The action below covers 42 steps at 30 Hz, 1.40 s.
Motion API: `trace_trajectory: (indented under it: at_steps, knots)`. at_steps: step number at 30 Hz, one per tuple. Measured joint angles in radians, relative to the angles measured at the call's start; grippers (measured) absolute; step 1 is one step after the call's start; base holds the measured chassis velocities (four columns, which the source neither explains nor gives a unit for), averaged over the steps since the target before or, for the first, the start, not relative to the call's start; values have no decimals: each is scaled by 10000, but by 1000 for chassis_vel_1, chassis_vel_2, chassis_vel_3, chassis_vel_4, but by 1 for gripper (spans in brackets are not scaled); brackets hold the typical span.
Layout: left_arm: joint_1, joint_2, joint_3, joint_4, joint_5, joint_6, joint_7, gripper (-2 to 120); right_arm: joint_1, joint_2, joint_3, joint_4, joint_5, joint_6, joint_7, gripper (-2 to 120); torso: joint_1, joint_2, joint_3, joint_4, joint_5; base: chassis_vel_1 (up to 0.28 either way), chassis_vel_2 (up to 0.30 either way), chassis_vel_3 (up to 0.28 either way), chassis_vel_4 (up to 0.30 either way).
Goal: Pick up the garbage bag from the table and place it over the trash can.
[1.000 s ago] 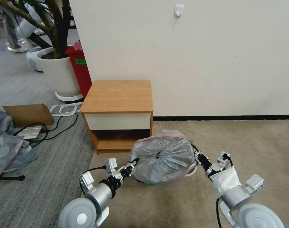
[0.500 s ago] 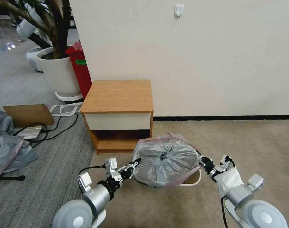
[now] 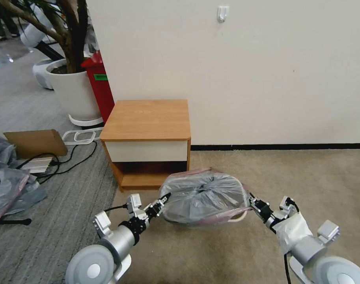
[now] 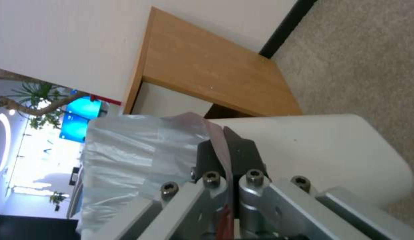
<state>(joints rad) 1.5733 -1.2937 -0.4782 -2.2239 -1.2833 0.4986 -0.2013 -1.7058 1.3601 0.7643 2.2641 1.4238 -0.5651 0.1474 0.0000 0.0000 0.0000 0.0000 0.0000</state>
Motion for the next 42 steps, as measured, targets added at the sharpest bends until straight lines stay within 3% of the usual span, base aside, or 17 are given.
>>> trace_trajectory:
  at_steps: [6, 14, 31, 38, 42]
  knots:
    - [-101, -5, -91, 50, -456, -48, -166, 10, -112, 157, -131, 130, -226, 114, -125, 0, 0, 0, 0, 0, -1, 0, 0, 0, 0]
    - [-183, 31, 45, -40, -1072, -32, -293, 10, 243, 565, -1051, -778, -2098, 1248, -1474, 0, 0, 0, 0, 0, -1, 0, 0, 0, 0]
    - [-241, 169, 40, -508, -1705, 55, -412, 11, 940, 641, -1509, -2762, -3840, 2098, -1813, 0, 0, 0, 0, 0, 0, 0, 0, 0, 0]
    - [-200, 176, -87, -601, -1763, 179, -532, 11, 812, 593, -1499, -2558, -4105, 2223, -1792, 0, 0, 0, 0, 1, 0, 0, 0, 0, 0]
    - [-163, 176, -73, -473, -1082, 181, -487, 11, 536, 509, -1436, -2047, -4167, 2335, -1804, 14, 0, 0, 1, 0, 0, 0, 0, 0, 0]
